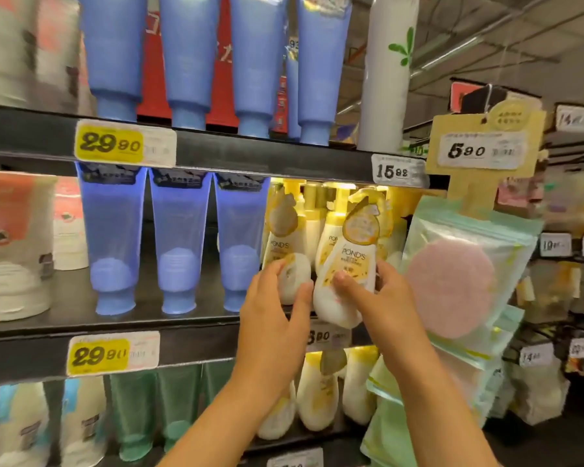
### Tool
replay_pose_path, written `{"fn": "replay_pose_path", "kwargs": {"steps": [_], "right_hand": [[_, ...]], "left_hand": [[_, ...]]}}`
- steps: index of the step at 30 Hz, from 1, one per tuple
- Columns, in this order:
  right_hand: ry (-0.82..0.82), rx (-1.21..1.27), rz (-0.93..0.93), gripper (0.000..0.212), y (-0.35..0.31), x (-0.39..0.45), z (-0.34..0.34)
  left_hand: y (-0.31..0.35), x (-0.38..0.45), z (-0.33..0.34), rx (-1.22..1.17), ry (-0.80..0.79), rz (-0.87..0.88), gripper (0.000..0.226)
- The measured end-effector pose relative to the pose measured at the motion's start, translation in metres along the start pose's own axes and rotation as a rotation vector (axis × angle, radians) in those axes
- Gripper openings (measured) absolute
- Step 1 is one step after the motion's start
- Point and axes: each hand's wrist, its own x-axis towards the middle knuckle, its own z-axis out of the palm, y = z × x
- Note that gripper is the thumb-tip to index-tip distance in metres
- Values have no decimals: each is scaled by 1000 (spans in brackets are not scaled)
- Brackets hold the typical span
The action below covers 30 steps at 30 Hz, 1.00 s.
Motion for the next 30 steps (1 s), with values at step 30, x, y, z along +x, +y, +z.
{"fn": "replay_pose_path", "kwargs": {"steps": [30], "right_hand": [[101,-484,-268,68,43,30,15]], "left_hand": [[-8,31,41,381,29,-52,81]]}}
